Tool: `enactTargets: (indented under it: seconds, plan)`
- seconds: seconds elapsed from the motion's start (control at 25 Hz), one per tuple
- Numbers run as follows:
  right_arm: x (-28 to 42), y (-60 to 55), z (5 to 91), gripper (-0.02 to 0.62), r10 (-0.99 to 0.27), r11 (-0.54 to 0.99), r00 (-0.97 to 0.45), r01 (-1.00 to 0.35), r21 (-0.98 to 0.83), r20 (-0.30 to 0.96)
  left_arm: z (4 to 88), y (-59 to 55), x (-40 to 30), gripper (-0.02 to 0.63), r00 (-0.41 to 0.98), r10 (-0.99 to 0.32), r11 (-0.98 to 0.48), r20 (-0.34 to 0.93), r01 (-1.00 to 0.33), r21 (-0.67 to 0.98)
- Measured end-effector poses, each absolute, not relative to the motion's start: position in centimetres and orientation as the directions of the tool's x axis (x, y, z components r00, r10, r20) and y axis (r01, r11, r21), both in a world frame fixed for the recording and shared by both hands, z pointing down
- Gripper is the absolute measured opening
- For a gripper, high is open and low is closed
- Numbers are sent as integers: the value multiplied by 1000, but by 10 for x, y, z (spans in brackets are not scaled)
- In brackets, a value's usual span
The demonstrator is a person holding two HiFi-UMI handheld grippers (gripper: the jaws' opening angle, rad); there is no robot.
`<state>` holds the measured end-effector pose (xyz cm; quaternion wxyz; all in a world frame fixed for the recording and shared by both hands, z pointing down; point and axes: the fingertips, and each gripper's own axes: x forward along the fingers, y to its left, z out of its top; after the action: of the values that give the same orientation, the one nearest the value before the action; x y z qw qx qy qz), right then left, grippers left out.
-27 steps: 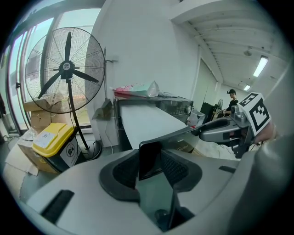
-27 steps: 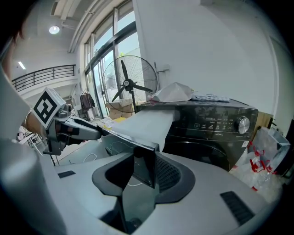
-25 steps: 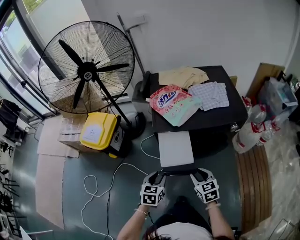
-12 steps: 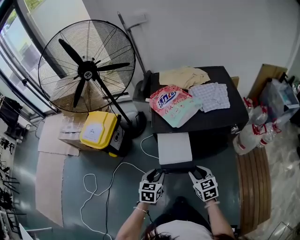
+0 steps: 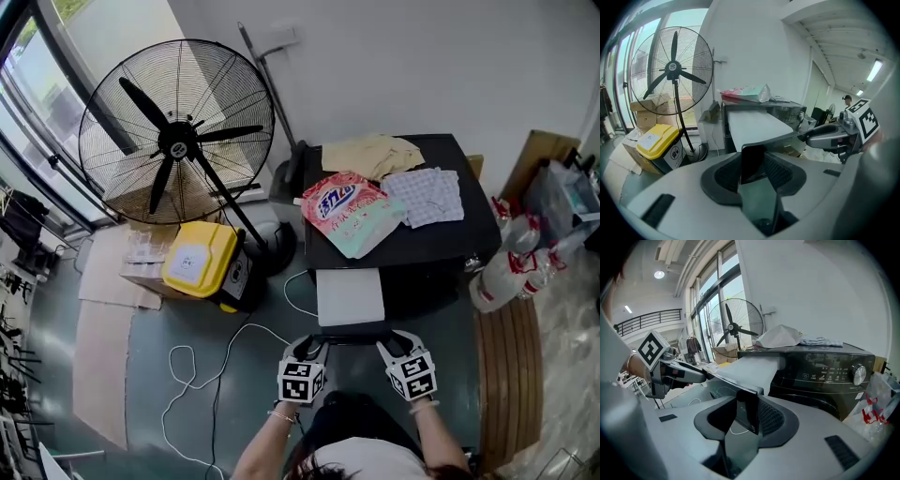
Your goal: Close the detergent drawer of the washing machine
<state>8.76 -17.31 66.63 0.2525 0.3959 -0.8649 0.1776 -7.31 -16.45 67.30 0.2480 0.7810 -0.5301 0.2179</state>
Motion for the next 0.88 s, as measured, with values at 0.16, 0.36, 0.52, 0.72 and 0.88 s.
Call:
enactTargets:
  seconds: [0.16,0.36,0.52,0.72,0.88]
  plan:
    - [87,-178,666,161,-593,622,-559,-775,-111,580,672,-169,-73,158,345,-718,-317,605,-935,157]
    - [85,-188,666,161,-601,612,-553,-783,-112,577,673,-180,-75,158,352,-714,-324,605,-932,161]
    - [83,-195,666,161,-604,604,-546,-789,-113,581,673,-187,-77,158,360,-710,-331,606,-929,164]
    - [82,-205,664,163,-619,582,-530,-805,-114,579,672,-197,-79,158,368,-706,-338,606,-926,169]
    - [81,-212,663,164,-625,576,-523,-810,-109,579,671,-205,-80,158,375,-702,-345,606,-923,171]
